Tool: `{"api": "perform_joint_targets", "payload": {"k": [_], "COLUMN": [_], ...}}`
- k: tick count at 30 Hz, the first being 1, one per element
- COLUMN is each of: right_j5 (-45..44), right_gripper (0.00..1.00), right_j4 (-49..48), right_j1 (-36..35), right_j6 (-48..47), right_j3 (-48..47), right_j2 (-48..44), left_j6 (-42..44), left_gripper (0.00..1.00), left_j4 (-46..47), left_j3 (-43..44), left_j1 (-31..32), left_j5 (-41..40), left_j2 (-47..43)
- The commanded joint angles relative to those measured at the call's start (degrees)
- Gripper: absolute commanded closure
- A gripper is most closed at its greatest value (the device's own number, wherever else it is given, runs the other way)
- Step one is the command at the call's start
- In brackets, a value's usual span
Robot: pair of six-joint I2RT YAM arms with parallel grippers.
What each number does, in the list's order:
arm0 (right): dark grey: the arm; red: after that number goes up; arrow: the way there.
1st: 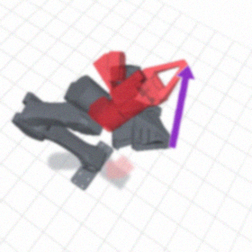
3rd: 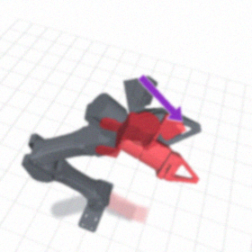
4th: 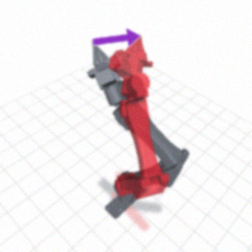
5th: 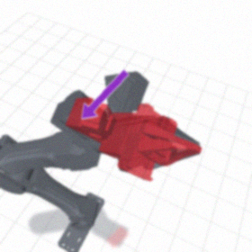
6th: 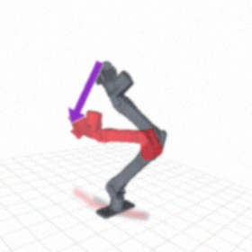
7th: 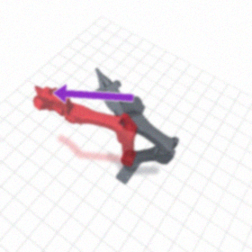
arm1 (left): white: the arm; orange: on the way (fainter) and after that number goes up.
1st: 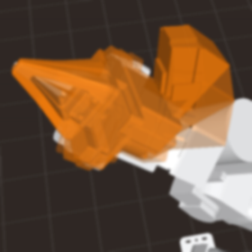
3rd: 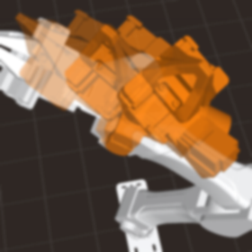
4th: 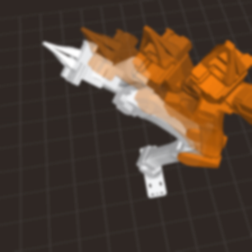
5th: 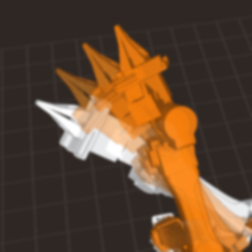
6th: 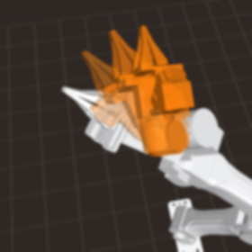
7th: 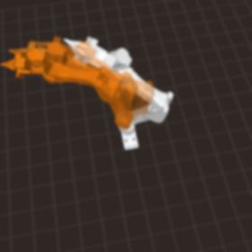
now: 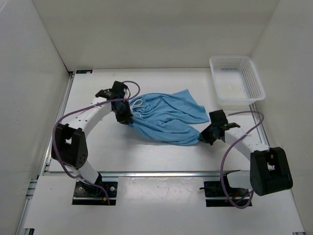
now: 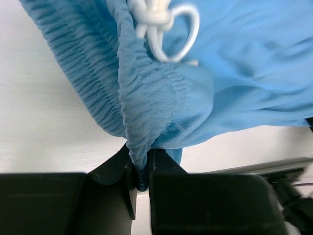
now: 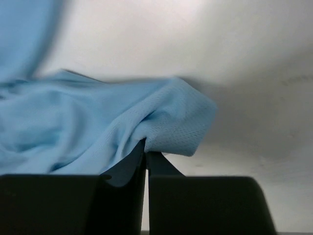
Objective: Fold and stack the shorts
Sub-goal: Flatten the shorts out
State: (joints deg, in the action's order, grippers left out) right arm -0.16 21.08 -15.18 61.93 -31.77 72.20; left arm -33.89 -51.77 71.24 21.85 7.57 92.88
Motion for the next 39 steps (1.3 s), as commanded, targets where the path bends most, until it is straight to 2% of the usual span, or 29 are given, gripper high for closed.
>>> {"api": "perform_joint_targets", "payload": {"k": [1,2,5,7,11,14,15,16,18,19,20,22,24,27,28,29,31,32,33,36,39], "right_j5": [-5.9,-8.2,-12.0,-12.0,-12.0,-12.0,-12.0,-12.0,-11.0,-10.2,-10.2,-9.7,-9.7,-10.4,-10.4,-10.4,-10.4,-10.4,-10.4,-9.9,-9.9], "right_gripper": [0.99,0.99,0.99,0.99,0.99,0.99,0.99,0.99,0.99,0.99,0.99,0.99,0.99,0.99,0.99,0.99,0.99,0.99,0.99,0.99,0.99], "right_j4": [-1.0,1.0,4.2,5.6,7.4,9.7,10.6,11.3,12.0,11.2,11.2,10.6,11.3,11.4,11.4,11.4,11.4,11.4,11.4,11.4,11.4], "right_j1": [0.8,1.6,2.3,3.0,2.3,0.1,-0.5,-1.2,-1.2,-1.2,-1.2,-1.2,-1.2,-1.2,-1.2,-1.2,-1.2,-1.2,-1.2,-1.2,-1.7], "right_j6": [-5.8,-8.6,-12.5,-15.6,-18.9,-21.3,-21.8,-21.9,-21.9,-21.9,-21.9,-21.9,-22.4,-23.0,-23.5,-23.5,-23.5,-23.5,-23.5,-23.5,-23.5], "right_j3": [-13.9,-22.5,-33.9,-41.9,-44.4,-36.4,-33.6,-30.8,-22.6,-20.3,-17.4,-17.4,-18.7,-19.9,-19.9,-19.9,-19.9,-19.4,-19.4,-18.7,-18.2], "right_j2": [2.2,4.2,6.3,7.0,6.0,1.8,-1.1,-2.6,-6.4,-6.9,-6.9,-4.5,-1.6,-1.0,-1.0,-1.0,-1.0,-1.0,-1.0,-1.0,-1.0], "left_j6": [1.6,2.9,3.5,4.0,4.0,4.5,4.0,2.9,1.7,1.7,1.7,2.4,2.4,2.4,2.4,0.9,0.4,-0.2,-1.7,-6.3,-10.6], "left_gripper": [0.90,0.90,0.90,0.90,0.90,0.88,0.83,0.61,0.18,0.02,0.00,0.00,0.06,0.29,0.46,0.65,0.66,0.62,0.55,0.22,0.22], "left_j4": [-3.0,-5.7,-9.7,-13.3,-13.3,-10.6,-9.3,-8.1,-4.3,-3.4,-3.4,-3.4,-3.4,-4.0,-4.0,-4.6,-4.6,-4.6,-3.8,-0.5,4.4], "left_j3": [8.5,15.2,25.9,36.6,36.3,24.3,20.2,11.7,3.8,-1.2,-2.1,-1.1,-0.5,-0.5,-1.0,-6.0,-7.9,-9.8,-13.6,-21.3,-25.6], "left_j1": [-5.0,-8.0,-13.7,-16.2,-16.7,-15.5,-13.9,-13.0,-11.6,-11.6,-11.6,-11.0,-10.3,-8.7,-7.9,-7.3,-6.8,-6.3,-5.2,-2.2,0.3], "left_j5": [2.1,2.1,2.1,5.0,6.7,7.4,7.4,7.4,8.2,8.2,8.9,8.3,6.1,1.6,0.3,-1.2,-1.8,-1.3,0.2,4.4,6.4], "left_j2": [-2.9,-0.6,4.7,7.0,6.2,0.7,-4.4,-7.0,-12.0,-12.0,-11.2,-6.5,-5.6,-6.8,-8.1,-10.2,-11.1,-12.9,-13.7,-15.9,-16.0]}}
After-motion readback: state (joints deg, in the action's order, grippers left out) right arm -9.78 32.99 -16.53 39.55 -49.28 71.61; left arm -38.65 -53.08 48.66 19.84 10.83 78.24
